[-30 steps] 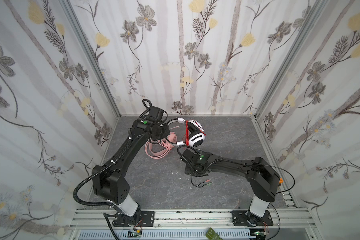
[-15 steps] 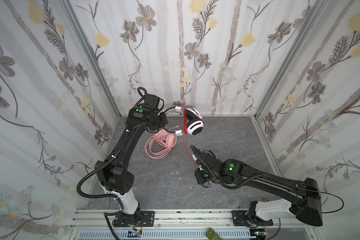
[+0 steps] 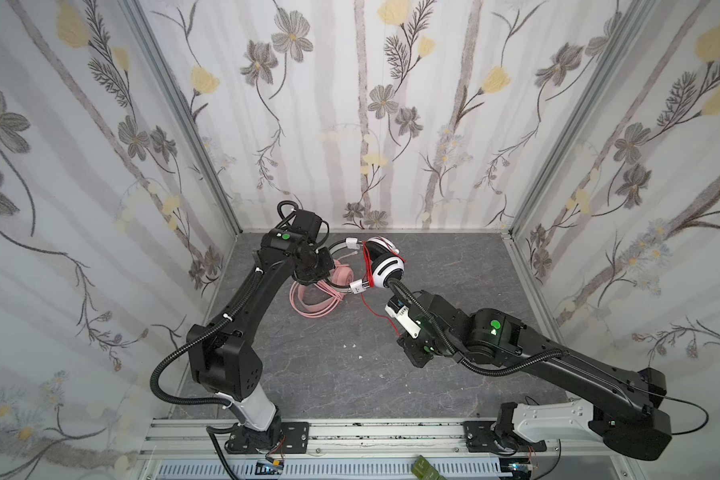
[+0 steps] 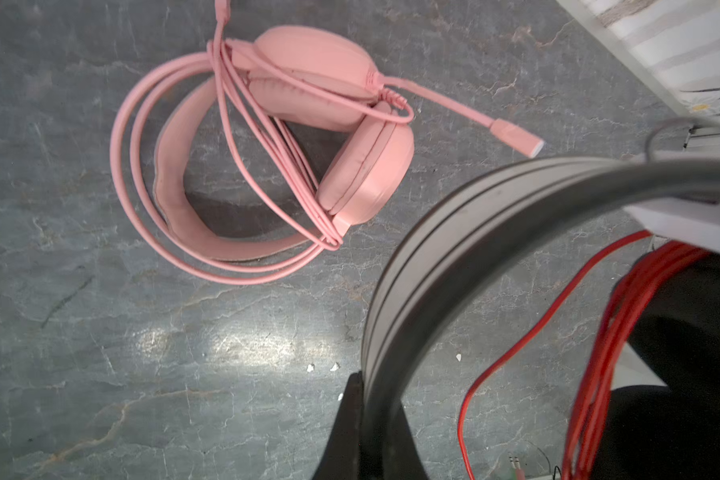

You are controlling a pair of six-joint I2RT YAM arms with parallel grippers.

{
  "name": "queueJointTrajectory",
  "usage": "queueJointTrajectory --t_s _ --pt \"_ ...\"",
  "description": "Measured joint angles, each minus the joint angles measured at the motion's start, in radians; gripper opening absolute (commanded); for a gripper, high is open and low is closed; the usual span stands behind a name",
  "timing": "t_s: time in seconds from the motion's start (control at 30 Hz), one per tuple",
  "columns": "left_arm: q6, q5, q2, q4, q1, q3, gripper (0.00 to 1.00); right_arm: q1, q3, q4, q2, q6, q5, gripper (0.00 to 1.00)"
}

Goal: Wrap the headphones
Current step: 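Wrap the red cable around the earcups with the right gripper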

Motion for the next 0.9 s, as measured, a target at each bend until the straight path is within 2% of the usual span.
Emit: queueJointTrajectory --t_s 0.13,0.33,0.6,0.9 --pt "-0.01 -0.007 -0.014 -0.003 -0.035 -0.065 0.0 0.0 0.1 -0.05 0.013 -0.072 0.046 0.0" --pt "0.042 -0.039 -0.023 -0.012 -0.085 -0.032 0.0 0.001 0.154 -0.08 0.005 -0.171 0.134 0.0" --pt "0.129 -0.126 -0.04 -0.074 -0.183 -0.007 0.0 0.001 0.172 -0.074 -0.014 -0.322 0.2 0.0" --pt "0.192 -0.217 -0.118 -0.093 -0.228 -0.069 0.0 -0.003 0.105 -0.03 -0.109 -0.478 0.221 0.0"
